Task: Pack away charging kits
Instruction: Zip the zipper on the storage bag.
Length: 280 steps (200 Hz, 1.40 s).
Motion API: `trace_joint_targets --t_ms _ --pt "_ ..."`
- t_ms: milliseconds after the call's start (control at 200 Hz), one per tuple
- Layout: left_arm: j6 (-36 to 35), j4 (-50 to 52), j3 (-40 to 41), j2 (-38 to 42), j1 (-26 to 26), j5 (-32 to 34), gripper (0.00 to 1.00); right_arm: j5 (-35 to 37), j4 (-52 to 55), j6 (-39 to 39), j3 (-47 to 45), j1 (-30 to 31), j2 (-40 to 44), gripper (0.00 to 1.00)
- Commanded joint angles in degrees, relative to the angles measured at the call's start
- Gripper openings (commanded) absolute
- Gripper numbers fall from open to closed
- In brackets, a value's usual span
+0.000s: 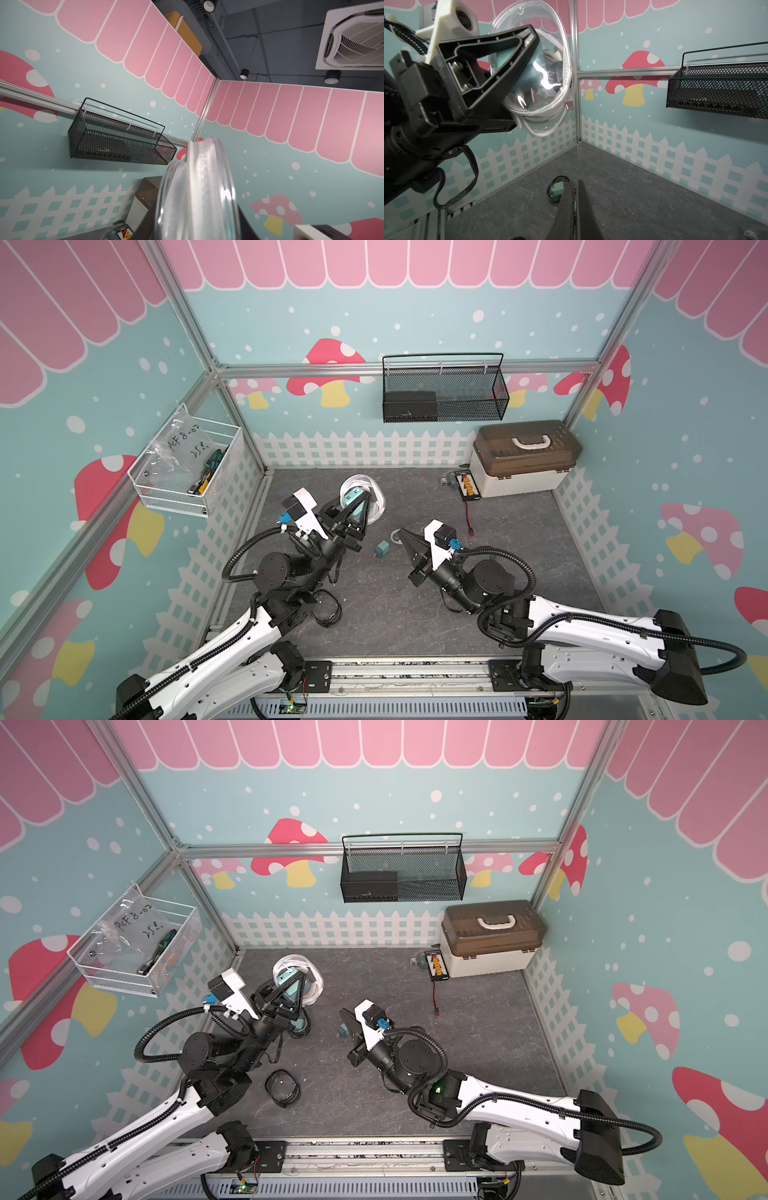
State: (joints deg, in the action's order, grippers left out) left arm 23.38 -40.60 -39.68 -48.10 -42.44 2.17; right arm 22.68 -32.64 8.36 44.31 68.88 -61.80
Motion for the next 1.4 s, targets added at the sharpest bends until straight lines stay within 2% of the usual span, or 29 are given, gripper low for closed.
trace_joint_targets --t_ms 0,75,115,185,250,410,550,580,610,735,795,926,1091,1291,1396 --pt "3.48 -3.08 1.17 0.12 0.32 -2.22 0.00 0.67 -1.35 -2.56 -0.23 -0.06 1.07 0.00" --pt "3.95 -3.70 1.20 -0.32 0.42 -3.02 0.00 -2.43 0.29 -2.38 1.23 -0.04 0.77 0.02" --pt "3.96 -3.76 0.95 -0.71 0.42 -4.24 0.00 -3.12 1.59 -1.73 2.25 -0.06 0.67 0.09" --pt "3.23 -3.97 0.44 -1.40 0.42 -7.50 0.00 -5.15 2.69 -0.20 3.21 -0.13 1.17 0.29" --pt "2.24 -3.44 0.05 -1.74 0.42 -10.20 0.00 -10.71 5.18 1.75 4.24 -1.32 2.81 0.47" --pt "0.99 -1.08 1.02 -0.33 0.69 -11.36 0.00 -17.40 13.47 5.83 5.77 -5.70 8.32 0.69" --pt "0.87 -1.97 2.06 0.48 0.78 -14.03 0.00 -28.33 15.73 13.33 5.17 -13.18 11.81 0.79" --pt "1.02 -2.25 1.94 0.25 0.78 -14.87 0.00 -30.47 15.68 14.76 5.37 -14.46 11.69 0.93" --pt "1.18 -2.46 1.82 -0.04 0.78 -15.90 0.00 -32.11 15.77 15.67 5.94 -15.21 11.28 0.97" --pt "2.23 -4.11 1.01 -1.70 0.78 -19.32 0.00 -39.08 15.72 17.12 9.52 -16.10 7.38 0.98" --pt "2.50 -4.61 0.90 -2.25 0.77 -19.82 0.00 -41.29 15.68 17.52 11.21 -16.15 5.49 0.95" --pt "2.73 -5.28 0.92 -2.38 0.78 -20.10 0.00 -42.52 15.68 17.76 13.06 -16.23 2.66 0.84" --pt "2.87 -5.19 0.36 -1.61 0.78 -20.93 0.00 -43.55 15.28 17.98 14.20 -16.88 0.45 0.75" --pt "3.76 -5.89 -0.07 -1.29 0.78 -22.54 0.00 -47.09 12.12 19.21 14.72 -17.99 -1.45 0.72" --pt "4.18 -6.67 -0.02 -1.56 0.78 -22.72 0.00 -49.21 10.29 20.17 15.01 -18.08 -2.16 0.62"
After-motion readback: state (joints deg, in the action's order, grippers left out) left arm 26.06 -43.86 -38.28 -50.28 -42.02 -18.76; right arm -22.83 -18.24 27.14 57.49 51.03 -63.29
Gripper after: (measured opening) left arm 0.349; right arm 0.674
